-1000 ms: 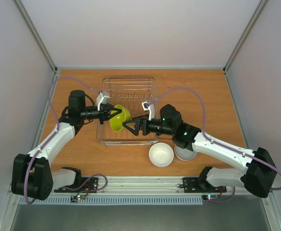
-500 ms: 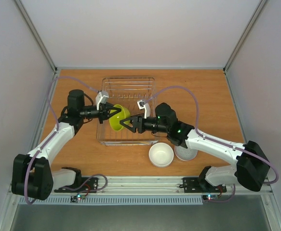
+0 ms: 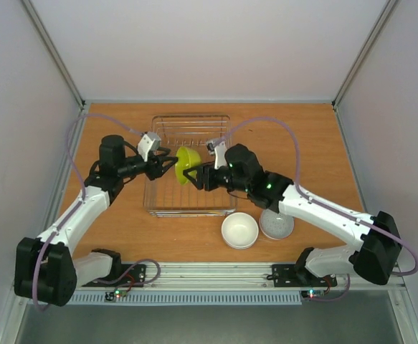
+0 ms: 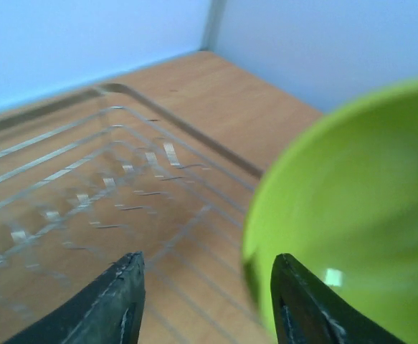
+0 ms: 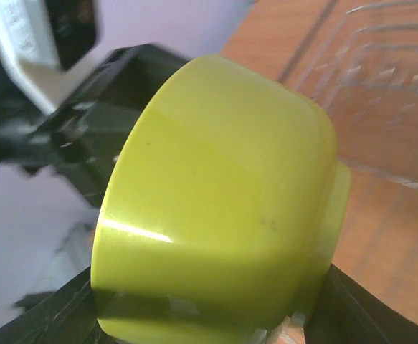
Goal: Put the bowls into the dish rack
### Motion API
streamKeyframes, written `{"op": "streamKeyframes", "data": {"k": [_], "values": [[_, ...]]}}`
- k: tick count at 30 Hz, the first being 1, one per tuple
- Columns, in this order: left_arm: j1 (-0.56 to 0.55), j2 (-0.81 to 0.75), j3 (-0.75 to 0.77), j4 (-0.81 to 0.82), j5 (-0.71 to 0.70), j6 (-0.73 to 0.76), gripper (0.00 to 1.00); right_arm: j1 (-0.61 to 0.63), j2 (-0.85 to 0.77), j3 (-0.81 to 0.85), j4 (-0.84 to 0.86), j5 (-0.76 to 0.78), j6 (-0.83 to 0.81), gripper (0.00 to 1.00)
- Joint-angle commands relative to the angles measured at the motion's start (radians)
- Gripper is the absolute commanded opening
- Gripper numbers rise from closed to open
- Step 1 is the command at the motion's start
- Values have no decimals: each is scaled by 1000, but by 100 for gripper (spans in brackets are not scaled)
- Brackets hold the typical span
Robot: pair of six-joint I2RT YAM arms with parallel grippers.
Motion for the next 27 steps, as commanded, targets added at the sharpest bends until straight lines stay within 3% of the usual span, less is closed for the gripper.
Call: {"op": "streamKeyframes", "data": {"k": [1,5,13,27], "values": [[6,-47,-43,74,-373,44,51,2,83,203,-335,363,-186,1],[10,-11,-76,121,-392,75,53,-2,237,370,-497,543,-248,1],[11,20,-109,170,-389,42,53,-14,514,647,-704,755,-295,1],[11,31,-125,189,-319,41,54,-81,653,718,-658,710,-347,1]]}}
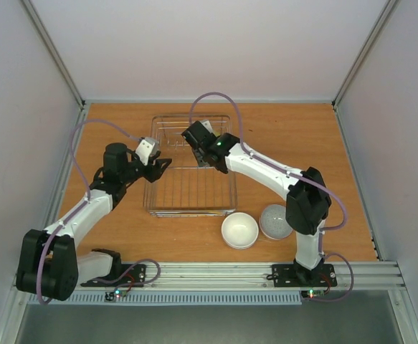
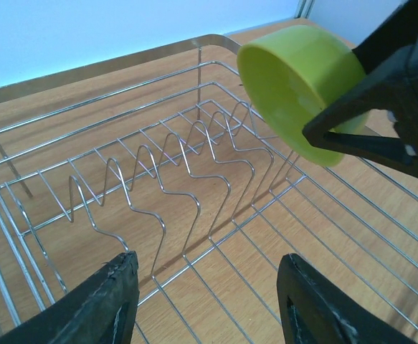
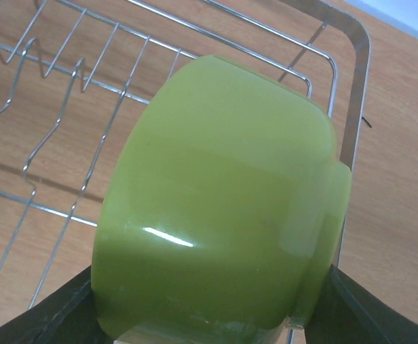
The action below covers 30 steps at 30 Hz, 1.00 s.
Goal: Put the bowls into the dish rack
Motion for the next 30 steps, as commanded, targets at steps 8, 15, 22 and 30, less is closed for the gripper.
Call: {"op": "streamKeyframes", "data": {"k": [8,15,22,30], "values": [[5,35,-5,81,39,0,54,-51,129,89,70,-71,-67,1],[5,44,-2,80,41,3,54,-53,174,117,43,-153,-46,6],[5,57,-2,82,52,1,54,-53,124,49,73,-145,-45,96],[5,54,-1,75,59,0,54,-51,-63,-94,167,-196,-72,99]]}}
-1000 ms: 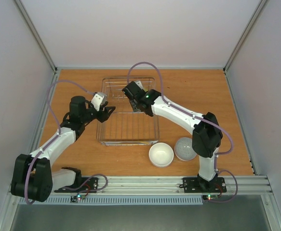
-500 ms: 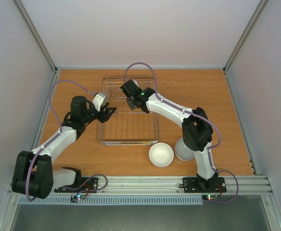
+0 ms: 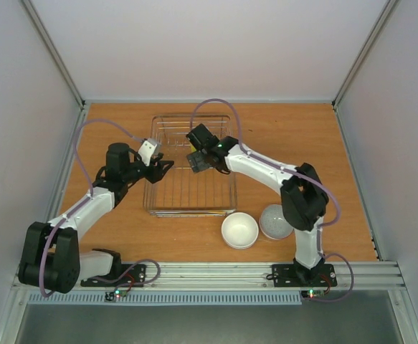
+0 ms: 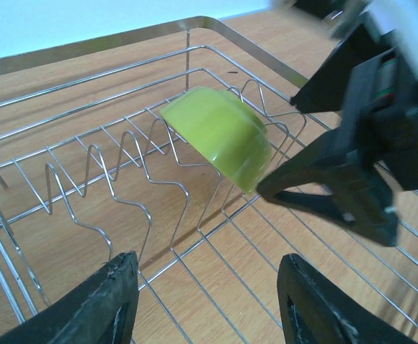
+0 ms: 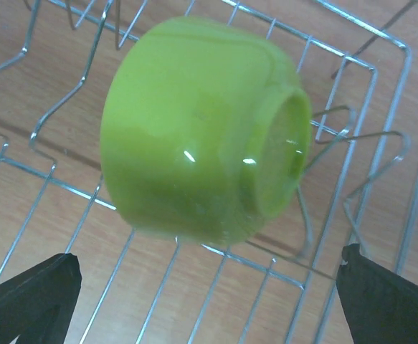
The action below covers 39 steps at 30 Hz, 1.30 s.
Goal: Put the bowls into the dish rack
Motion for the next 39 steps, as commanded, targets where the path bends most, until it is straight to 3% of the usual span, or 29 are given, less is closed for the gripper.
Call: {"op": "streamKeyframes", "data": {"k": [1,5,8,14,18,21,28,39], "values": [[5,-2,-2,59,17,1,54,0,-192,-86,87,-33,-12,99],[5,-23,-6,56,27,7,54,0,-394,-224,129,-68,35,99],[5,-32,-8,51,35,10,54,0,-525,-299,59,-78,102,95],[4,-24,-2,47,58,-2,54,25,-656,-443,-236,-15,283,68],[4,-22,1,45,68,-7,54,91,-737,-573,-320,-22,379,46],[3,-17,2,43,67,-8,54,151,-784,-643,-364,-11,457,38],[3,12,14,33,79,-13,55,244,-793,-728,-379,-17,565,34],[3,0,13,33,78,-16,54,249,-730,-782,-297,-33,553,33]]}}
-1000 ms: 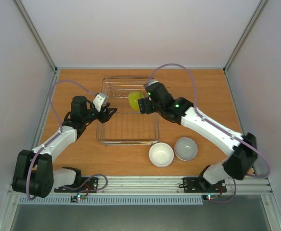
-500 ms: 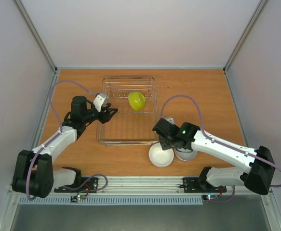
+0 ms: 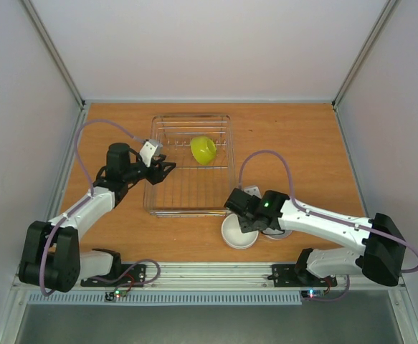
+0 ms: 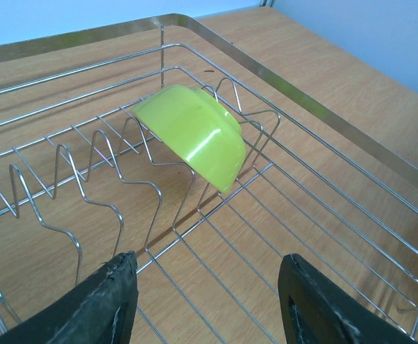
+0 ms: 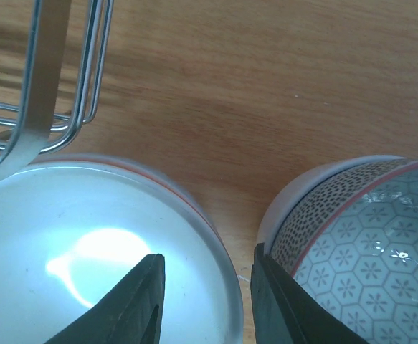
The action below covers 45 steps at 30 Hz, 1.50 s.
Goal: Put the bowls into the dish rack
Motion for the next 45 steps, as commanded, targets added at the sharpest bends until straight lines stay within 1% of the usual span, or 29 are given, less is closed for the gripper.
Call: {"op": "streamKeyframes", "data": {"k": [1,6,9,11,16,17,25,31,35,42,45], "values": [[3,-9,10,34,13,-5,55,6,31,-12,41,0,14,33],[3,-9,10,34,11,-5,55,6,53,-26,62,-4,11,32],[3,-9,11,35,11,-5,55,6,59,-35,63,-4,17,28],[3,-9,10,35,10,-5,55,6,59,-37,59,-2,23,22],[3,-13,10,33,7,-7,55,6,46,-31,26,10,42,2],[3,-12,11,32,7,-7,55,7,35,-30,17,15,44,2],[4,-14,9,30,9,-6,55,15,-80,-5,-59,57,54,1],[3,-19,16,13,27,2,55,25,-170,53,-128,78,18,1],[1,-38,21,-8,43,11,58,29,-221,89,-164,91,3,1],[-12,-75,32,-61,82,39,61,38,-246,178,-187,135,-44,1],[-20,-81,46,-84,106,45,62,38,-211,230,-160,160,-87,1]]}}
